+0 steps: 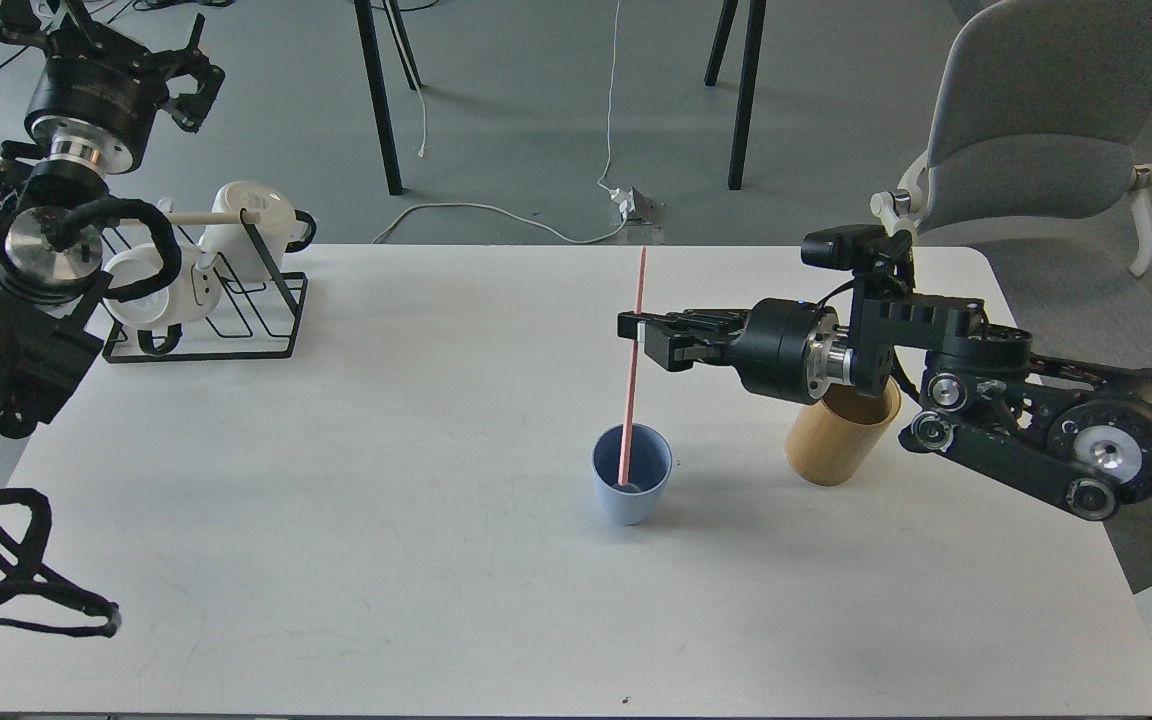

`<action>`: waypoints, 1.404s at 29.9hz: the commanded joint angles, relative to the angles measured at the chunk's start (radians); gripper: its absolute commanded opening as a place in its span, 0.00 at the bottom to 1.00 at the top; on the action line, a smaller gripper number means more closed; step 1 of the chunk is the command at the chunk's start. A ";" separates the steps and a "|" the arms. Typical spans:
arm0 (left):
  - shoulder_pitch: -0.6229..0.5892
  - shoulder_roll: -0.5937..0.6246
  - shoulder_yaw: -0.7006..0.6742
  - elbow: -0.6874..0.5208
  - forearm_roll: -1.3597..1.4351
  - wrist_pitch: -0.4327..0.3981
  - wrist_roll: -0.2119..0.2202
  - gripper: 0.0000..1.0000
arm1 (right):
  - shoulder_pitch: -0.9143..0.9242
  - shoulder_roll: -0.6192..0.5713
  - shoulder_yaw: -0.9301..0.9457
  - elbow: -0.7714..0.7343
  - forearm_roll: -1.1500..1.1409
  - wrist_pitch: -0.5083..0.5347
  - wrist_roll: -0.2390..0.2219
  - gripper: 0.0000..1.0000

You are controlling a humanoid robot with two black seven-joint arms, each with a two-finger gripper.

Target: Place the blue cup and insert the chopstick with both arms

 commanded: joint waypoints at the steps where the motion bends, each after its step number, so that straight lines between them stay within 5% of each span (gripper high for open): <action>1: 0.002 0.018 0.000 0.000 -0.001 0.000 -0.001 1.00 | -0.002 0.008 -0.002 -0.015 -0.001 0.000 -0.004 0.05; 12: 0.006 0.018 -0.001 0.000 -0.002 0.000 -0.004 1.00 | -0.032 -0.003 -0.002 -0.020 -0.024 0.000 -0.005 0.07; 15: 0.005 0.018 -0.001 0.000 -0.002 0.000 -0.006 1.00 | -0.043 -0.004 -0.006 -0.020 -0.024 -0.003 -0.005 0.21; 22: 0.005 0.018 0.002 0.000 0.000 0.000 -0.022 1.00 | -0.045 -0.004 -0.002 -0.018 -0.021 -0.008 -0.005 0.37; 25: 0.005 0.019 0.002 0.000 0.000 0.000 -0.023 1.00 | -0.045 -0.015 0.014 -0.016 -0.014 -0.015 0.002 0.59; 28: 0.005 0.021 0.002 0.000 -0.001 0.000 -0.023 1.00 | -0.042 -0.027 0.147 -0.024 0.003 -0.018 0.006 1.00; 33: 0.006 0.019 0.002 0.000 0.000 0.000 -0.023 1.00 | -0.054 -0.038 0.385 -0.116 0.116 -0.005 0.006 0.99; 42: 0.008 0.006 0.006 0.000 0.000 0.000 -0.023 1.00 | -0.055 -0.043 0.528 -0.303 0.576 -0.014 0.009 1.00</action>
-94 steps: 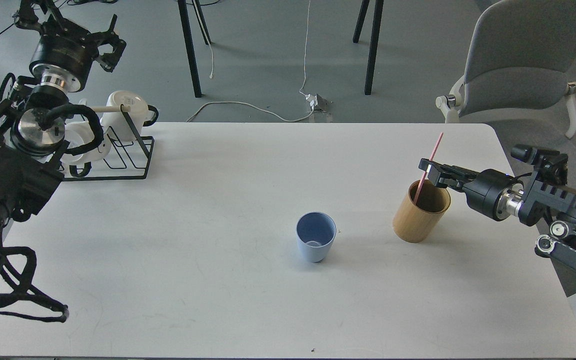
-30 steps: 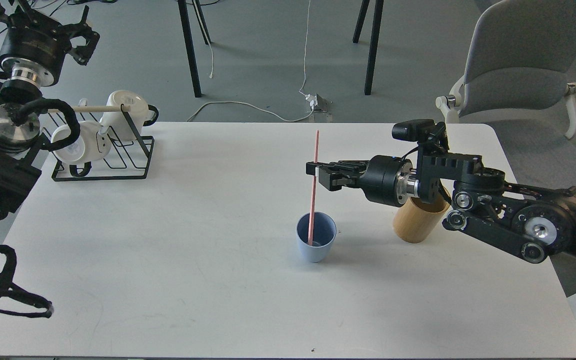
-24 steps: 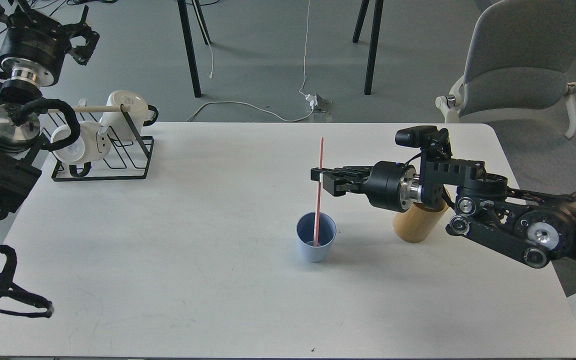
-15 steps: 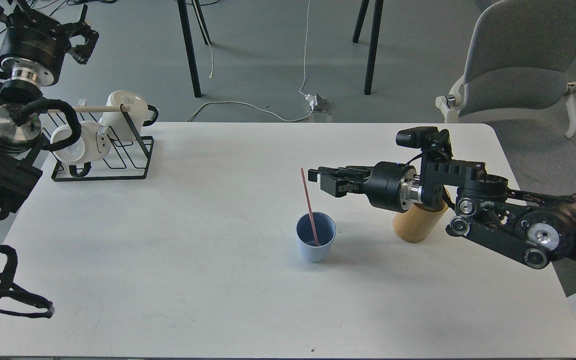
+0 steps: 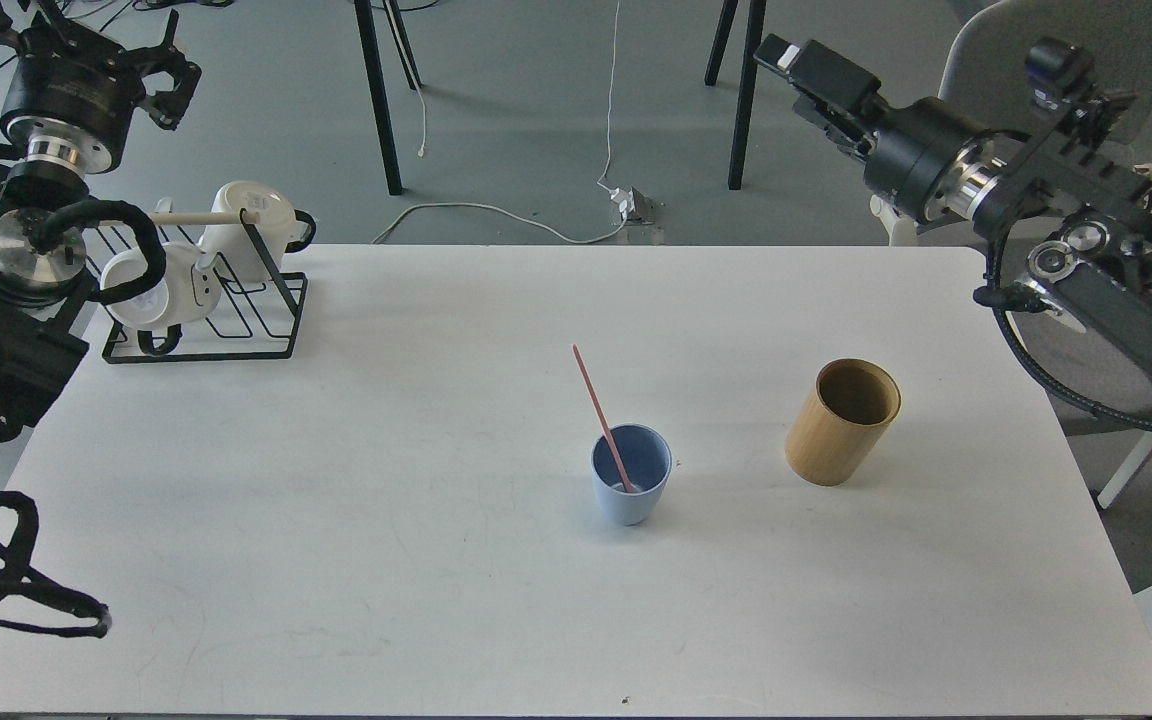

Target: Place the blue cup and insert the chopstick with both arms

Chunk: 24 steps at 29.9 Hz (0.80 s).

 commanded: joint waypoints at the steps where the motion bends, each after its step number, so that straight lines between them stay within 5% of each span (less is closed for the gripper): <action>1: 0.000 -0.003 0.004 0.000 0.000 0.000 0.000 1.00 | -0.001 0.000 0.049 -0.078 0.207 0.001 0.005 1.00; 16: 0.005 -0.027 0.008 0.005 0.000 0.000 0.008 1.00 | -0.018 0.076 0.164 -0.359 1.070 0.015 0.018 1.00; 24: 0.017 -0.036 0.004 0.005 -0.001 0.000 0.005 1.00 | -0.017 0.154 0.232 -0.610 1.187 0.274 -0.027 1.00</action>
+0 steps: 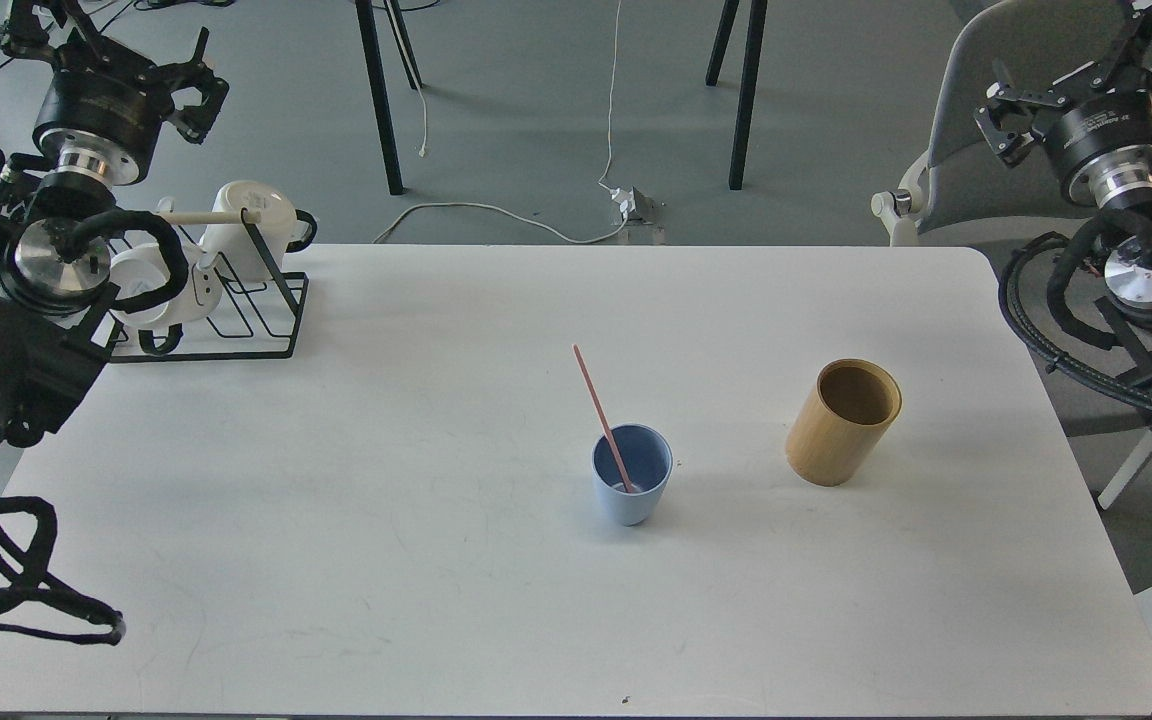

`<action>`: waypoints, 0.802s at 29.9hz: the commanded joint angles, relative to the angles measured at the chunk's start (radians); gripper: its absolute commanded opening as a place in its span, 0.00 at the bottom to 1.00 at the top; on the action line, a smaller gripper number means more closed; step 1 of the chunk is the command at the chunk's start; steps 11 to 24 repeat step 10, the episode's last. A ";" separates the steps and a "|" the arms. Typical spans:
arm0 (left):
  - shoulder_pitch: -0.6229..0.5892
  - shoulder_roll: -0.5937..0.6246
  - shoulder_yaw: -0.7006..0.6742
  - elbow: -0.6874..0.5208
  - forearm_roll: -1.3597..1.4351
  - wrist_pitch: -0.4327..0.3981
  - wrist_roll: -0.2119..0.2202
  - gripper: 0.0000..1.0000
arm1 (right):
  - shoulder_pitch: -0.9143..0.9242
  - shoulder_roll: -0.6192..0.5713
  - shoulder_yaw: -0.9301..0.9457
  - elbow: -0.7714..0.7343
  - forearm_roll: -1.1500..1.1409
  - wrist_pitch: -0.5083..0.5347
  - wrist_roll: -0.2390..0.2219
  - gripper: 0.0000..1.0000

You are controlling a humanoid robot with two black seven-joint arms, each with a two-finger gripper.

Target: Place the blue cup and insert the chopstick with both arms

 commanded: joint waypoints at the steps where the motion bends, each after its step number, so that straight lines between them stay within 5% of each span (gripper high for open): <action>1: 0.009 -0.016 -0.004 0.000 -0.002 0.000 -0.002 1.00 | 0.004 0.037 0.034 -0.107 0.015 0.080 -0.038 1.00; 24: 0.009 -0.030 -0.007 -0.012 -0.002 0.000 -0.003 1.00 | 0.036 0.051 0.006 -0.107 0.006 0.077 -0.039 1.00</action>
